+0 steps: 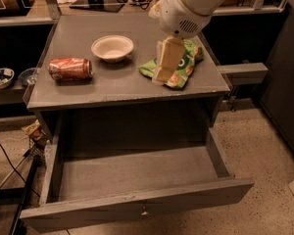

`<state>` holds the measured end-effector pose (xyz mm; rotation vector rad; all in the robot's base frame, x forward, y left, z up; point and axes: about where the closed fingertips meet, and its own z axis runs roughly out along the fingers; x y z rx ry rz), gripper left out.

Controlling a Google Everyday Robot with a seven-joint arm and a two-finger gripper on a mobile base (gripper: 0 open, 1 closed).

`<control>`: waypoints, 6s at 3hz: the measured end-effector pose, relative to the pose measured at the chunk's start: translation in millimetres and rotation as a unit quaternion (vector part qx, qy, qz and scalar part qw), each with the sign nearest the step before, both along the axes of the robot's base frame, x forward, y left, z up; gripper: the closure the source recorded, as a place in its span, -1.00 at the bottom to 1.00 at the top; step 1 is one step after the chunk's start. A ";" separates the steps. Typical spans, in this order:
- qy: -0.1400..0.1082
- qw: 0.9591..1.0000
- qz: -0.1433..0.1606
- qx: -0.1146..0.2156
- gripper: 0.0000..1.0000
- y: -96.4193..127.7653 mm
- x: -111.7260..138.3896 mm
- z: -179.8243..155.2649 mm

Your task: Place coke can into top drawer

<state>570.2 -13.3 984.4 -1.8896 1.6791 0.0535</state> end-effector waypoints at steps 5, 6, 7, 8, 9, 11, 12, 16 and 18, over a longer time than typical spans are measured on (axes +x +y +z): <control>-0.032 0.998 0.026 -0.048 -1.00 35.7 48.1 -2.2; -0.048 0.996 0.061 -0.035 -1.00 60.0 54.4 15.7; -0.048 0.996 0.061 -0.035 -1.00 60.1 54.4 15.7; -0.041 0.994 0.076 -0.061 -1.00 72.6 64.5 2.8; -0.035 0.992 0.094 -0.077 -1.00 86.1 74.8 -2.2; -0.021 0.988 0.127 -0.082 -1.00 101.6 72.5 -3.1; 0.014 0.985 0.165 -0.046 -1.00 124.2 59.0 -4.9; 0.039 0.977 0.155 -0.143 -1.00 164.7 81.3 -23.7; 0.019 0.977 0.159 -0.142 -1.00 195.0 102.0 -29.5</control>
Offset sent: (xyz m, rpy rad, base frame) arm 0.0087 0.0016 -0.0073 -0.2503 -0.0261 -0.0374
